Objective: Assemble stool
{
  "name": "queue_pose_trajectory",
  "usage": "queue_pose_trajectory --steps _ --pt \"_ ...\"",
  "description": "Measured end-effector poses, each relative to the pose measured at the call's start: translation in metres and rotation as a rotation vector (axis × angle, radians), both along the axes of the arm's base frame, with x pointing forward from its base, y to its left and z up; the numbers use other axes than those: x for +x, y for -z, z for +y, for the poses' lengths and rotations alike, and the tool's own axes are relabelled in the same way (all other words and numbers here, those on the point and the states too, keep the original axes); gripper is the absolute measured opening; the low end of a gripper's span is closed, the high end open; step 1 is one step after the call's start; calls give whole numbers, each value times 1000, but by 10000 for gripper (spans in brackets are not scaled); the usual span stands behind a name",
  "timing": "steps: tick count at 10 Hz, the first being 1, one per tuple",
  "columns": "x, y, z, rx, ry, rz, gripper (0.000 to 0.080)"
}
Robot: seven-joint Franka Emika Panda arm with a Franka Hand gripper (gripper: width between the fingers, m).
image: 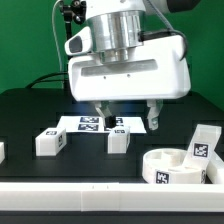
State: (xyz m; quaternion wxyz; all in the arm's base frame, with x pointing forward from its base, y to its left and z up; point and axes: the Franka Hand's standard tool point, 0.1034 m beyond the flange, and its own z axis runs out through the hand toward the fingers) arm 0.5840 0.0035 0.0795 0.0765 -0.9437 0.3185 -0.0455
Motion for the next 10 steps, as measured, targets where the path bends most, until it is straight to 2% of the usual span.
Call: queue_pose_trajectory --steps 6,8,9,10 --pt "-4 3 -7 -46 -281 -26 648" --pt "-19 13 -15 -59 -294 -19 649" --pt "-32 19 -23 -51 -255 -11 649" --pt "-36 22 -24 -49 -248 -5 648"
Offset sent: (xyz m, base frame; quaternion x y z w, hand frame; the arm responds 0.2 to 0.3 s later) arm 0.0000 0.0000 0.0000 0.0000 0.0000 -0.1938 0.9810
